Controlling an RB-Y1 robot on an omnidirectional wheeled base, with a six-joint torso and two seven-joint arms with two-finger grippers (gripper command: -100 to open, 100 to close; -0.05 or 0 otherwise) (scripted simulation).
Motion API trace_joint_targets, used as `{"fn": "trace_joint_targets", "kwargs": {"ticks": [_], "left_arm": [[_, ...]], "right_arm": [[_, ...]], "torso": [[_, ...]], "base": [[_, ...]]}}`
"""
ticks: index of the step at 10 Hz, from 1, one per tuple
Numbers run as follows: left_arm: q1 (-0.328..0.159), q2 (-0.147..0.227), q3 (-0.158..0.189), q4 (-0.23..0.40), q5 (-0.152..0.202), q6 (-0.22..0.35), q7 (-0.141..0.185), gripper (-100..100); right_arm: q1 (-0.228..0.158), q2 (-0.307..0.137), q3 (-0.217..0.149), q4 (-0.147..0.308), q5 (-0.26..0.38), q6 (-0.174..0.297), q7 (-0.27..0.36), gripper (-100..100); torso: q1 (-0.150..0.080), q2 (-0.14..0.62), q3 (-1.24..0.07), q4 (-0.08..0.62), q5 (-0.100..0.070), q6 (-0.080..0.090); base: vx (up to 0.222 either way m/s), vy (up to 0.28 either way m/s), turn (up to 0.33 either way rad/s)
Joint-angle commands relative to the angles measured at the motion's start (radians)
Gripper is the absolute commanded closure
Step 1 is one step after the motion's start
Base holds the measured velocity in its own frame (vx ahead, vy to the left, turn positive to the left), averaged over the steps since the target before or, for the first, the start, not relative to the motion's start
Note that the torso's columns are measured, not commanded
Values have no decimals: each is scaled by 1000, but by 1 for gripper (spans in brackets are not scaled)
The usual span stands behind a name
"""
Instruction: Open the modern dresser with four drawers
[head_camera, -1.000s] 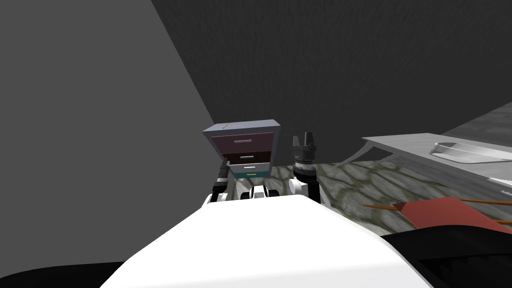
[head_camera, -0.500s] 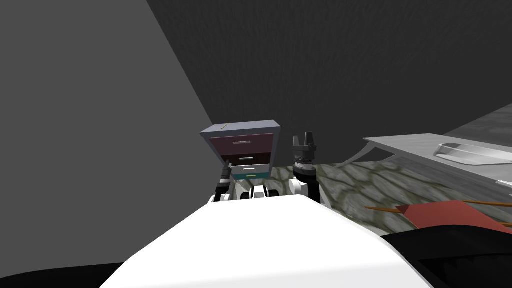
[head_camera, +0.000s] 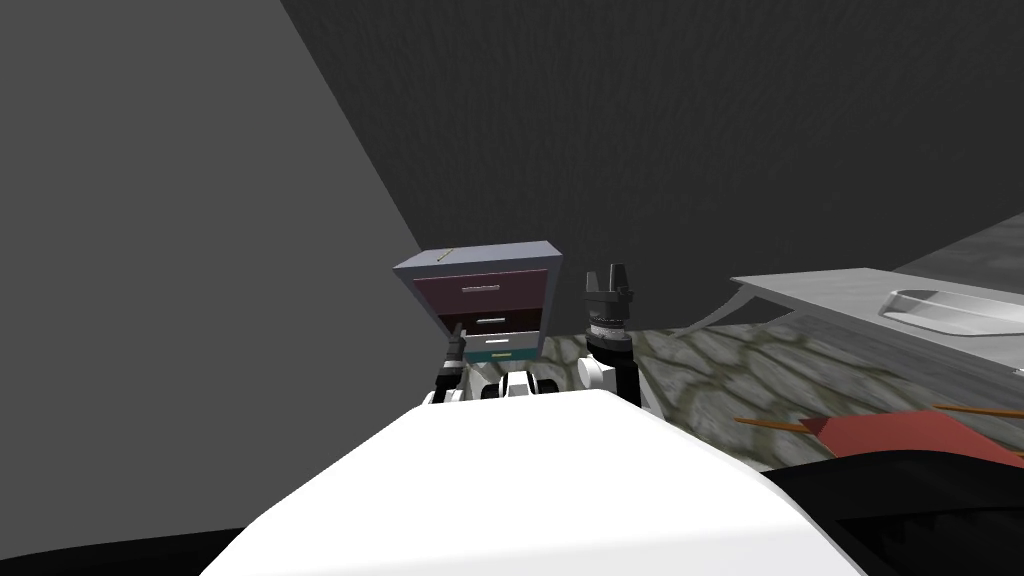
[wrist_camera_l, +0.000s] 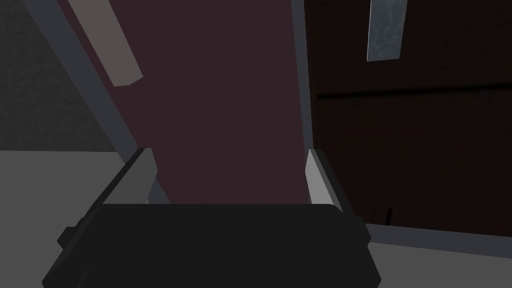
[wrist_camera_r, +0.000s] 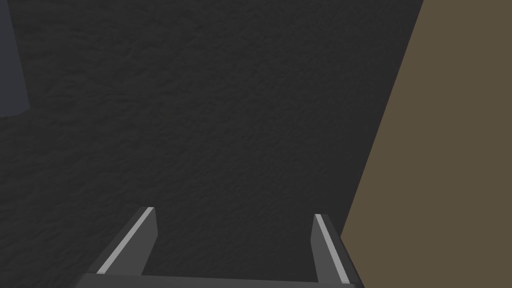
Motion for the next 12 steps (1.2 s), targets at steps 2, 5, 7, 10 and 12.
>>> {"fn": "trace_joint_targets", "kwargs": {"ticks": [2,5,7,10,12], "left_arm": [[-26,-3,-5,93,5,-40,-10,-100],[-38,-2,-6,146,7,-54,-13,-100],[-61,0,-9,225,12,-82,-18,-100],[-73,1,-11,269,14,-96,-21,-100],[-94,2,-13,341,19,-122,-27,-100]], "right_arm": [[0,0,0,0,0,0,0,0],[0,0,0,0,0,0,0,0],[0,0,0,0,0,0,0,0],[0,0,0,0,0,0,0,0],[0,0,0,0,0,0,0,0]], "torso": [[0,0,0,0,0,0],[0,0,0,0,0,0],[0,-1,0,0,0,0],[0,0,0,0,0,0],[0,1,0,0,0,0]], "base": [[47,-11,-3],[38,-9,-4],[52,-9,-8],[47,-12,-3],[45,-6,-8]]}}
